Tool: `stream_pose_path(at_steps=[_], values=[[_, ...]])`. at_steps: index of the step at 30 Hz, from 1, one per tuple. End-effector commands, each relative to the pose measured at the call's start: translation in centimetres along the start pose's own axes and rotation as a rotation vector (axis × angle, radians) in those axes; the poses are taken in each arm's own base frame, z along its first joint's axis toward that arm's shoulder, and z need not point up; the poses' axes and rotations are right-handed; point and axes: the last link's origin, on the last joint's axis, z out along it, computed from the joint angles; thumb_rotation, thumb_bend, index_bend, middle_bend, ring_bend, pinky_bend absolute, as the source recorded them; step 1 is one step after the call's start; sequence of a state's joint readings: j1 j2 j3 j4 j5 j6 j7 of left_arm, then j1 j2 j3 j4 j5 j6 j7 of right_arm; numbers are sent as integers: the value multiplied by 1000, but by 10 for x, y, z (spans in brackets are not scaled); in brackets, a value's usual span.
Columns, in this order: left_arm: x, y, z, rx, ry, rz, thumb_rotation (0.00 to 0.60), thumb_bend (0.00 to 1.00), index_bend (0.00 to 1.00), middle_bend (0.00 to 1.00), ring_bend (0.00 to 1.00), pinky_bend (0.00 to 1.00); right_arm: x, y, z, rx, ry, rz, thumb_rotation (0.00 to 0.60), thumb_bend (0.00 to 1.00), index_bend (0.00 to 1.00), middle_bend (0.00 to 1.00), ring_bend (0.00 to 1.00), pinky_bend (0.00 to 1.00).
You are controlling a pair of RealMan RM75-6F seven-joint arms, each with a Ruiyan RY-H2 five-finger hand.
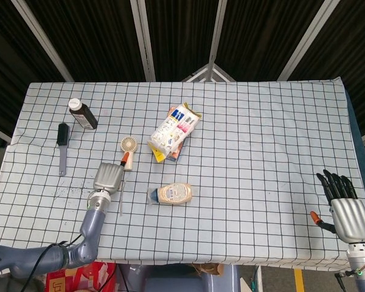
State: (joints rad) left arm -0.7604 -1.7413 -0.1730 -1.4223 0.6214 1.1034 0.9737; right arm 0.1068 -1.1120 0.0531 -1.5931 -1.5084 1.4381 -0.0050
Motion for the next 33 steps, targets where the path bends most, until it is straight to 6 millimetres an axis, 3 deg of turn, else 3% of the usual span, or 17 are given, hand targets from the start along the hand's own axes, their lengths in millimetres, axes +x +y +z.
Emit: stream_pose_path(at_steps=[1, 9, 16, 19, 24, 26, 30, 33], values=[[-4, -1, -1, 1, -16, 13, 600, 773, 111, 937, 815, 820, 0, 0, 0, 0, 0, 0, 600, 279, 0, 0, 0, 0], [3, 0, -1, -1, 5, -3, 600, 772, 72, 925, 802, 820, 0, 0, 0, 0, 1, -2, 600, 279, 0, 0, 0, 0], [36, -4, -8, -14, 197, -151, 600, 710, 0, 788, 665, 765, 0, 0, 0, -1, 1, -3, 600, 279, 0, 0, 0, 0], [51, -8, -15, -27, 289, -203, 600, 599, 0, 665, 559, 654, 0, 0, 0, -1, 2, -5, 600, 278, 0, 0, 0, 0], [67, -25, -37, -62, 422, -227, 600, 410, 0, 343, 267, 309, 0, 0, 0, -2, 4, -7, 600, 279, 0, 0, 0, 0], [65, -35, -48, -65, 437, -224, 600, 337, 0, 217, 155, 171, 0, 0, 0, -2, 4, -8, 600, 279, 0, 0, 0, 0], [51, -64, -82, -53, 435, -222, 600, 214, 0, 36, 16, 39, 0, -1, 0, -2, 6, -11, 600, 278, 0, 0, 0, 0], [35, -89, -110, -33, 415, -199, 600, 162, 0, 0, 0, 0, -1, -1, 0, -2, 7, -16, 600, 279, 0, 0, 0, 0]])
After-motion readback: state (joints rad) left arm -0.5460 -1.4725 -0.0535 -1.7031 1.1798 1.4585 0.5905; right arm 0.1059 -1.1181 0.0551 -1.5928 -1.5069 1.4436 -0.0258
